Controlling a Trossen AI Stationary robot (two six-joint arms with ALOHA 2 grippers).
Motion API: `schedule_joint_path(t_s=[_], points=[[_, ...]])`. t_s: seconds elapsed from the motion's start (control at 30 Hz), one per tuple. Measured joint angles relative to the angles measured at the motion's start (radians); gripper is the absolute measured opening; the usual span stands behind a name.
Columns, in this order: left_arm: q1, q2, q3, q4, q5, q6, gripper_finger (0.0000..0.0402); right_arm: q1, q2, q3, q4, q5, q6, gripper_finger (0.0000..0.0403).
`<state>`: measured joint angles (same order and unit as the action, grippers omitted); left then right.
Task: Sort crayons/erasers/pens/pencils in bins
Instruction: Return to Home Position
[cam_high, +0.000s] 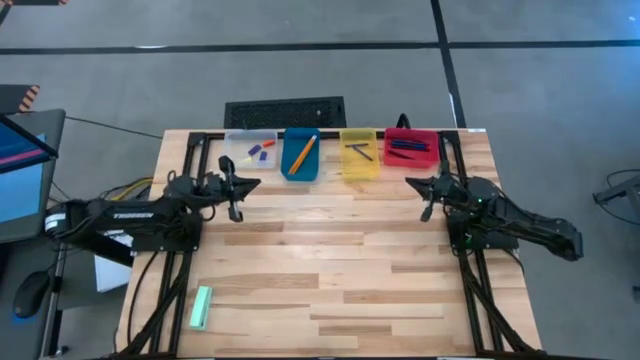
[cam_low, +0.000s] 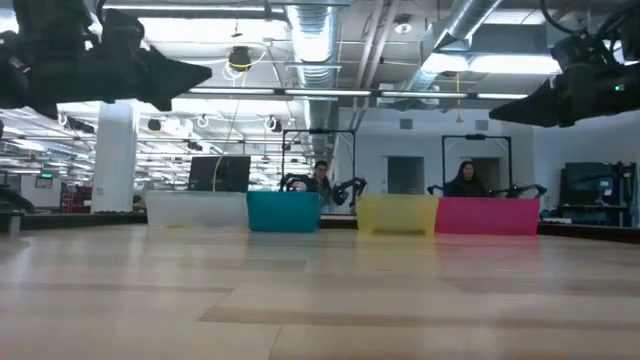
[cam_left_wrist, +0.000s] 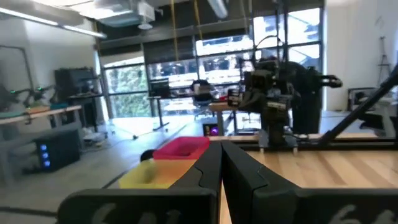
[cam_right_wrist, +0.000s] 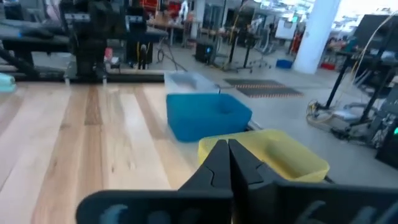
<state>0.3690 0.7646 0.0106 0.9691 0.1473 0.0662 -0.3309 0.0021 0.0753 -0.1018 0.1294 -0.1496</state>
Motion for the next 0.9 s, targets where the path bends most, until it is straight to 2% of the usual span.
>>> schedule_joint_path(t_s=[0.3, 0.5, 0.7, 0.9], points=[[-0.023, -0.294, 0.001, -0.303, -0.039, 0.023, 0.0000, 0.003, 0.000, -0.005, -0.030, 0.003, 0.031, 0.0001], [-0.023, -0.510, 0.000, -0.551, -0.083, 0.022, 0.0000, 0.009, -0.001, -0.065, 0.143, 0.005, 0.032, 0.0001], [-0.023, -0.765, 0.000, -0.826, -0.115, -0.024, 0.0000, -0.007, 0.000, -0.067, 0.148, 0.023, 0.001, 0.0001], [-0.041, -0.764, 0.000, -0.898, -0.152, -0.030, 0.0000, -0.037, 0.010, -0.068, 0.144, 0.026, 0.016, 0.0004]])
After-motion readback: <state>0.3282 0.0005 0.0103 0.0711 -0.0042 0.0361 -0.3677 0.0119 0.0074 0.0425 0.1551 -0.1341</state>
